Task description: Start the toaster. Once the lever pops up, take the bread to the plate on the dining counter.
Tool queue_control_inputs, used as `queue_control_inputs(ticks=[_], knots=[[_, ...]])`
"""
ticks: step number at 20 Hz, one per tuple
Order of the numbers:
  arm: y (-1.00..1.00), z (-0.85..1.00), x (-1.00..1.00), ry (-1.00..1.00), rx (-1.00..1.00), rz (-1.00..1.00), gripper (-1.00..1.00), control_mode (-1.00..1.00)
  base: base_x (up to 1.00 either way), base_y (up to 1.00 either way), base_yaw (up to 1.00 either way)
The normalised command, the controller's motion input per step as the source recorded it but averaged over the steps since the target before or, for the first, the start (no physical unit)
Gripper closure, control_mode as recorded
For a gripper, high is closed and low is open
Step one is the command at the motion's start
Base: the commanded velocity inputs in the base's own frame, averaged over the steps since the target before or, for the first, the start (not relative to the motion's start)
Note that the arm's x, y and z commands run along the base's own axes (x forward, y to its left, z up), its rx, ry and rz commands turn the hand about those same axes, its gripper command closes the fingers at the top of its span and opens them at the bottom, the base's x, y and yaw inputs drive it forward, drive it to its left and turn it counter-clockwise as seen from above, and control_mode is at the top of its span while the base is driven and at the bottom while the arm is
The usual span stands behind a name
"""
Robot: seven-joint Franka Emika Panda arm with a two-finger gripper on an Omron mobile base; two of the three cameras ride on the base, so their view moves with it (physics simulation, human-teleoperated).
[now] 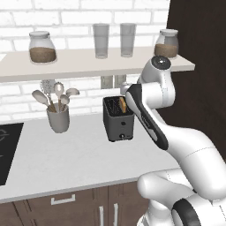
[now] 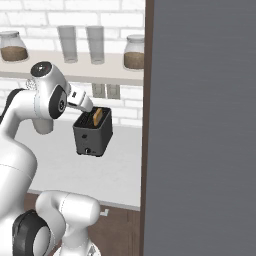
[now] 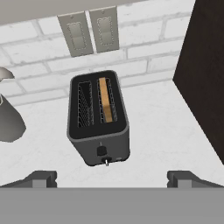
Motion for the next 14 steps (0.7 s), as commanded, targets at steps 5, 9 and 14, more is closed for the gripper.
queue_control_inputs(ticks=[5,9,14], knots=[[0.0,0.0,0.0,0.0,0.0,0.0,-1.0,-1.0,0.0,0.0,0.0],[0.0,-0.01,0.0,0.0,0.0,0.0,-1.0,-1.0,0.0,0.0,0.0],[0.0,-0.06,0.0,0.01,0.0,0.0,-1.0,-1.0,0.0,0.0,0.0]])
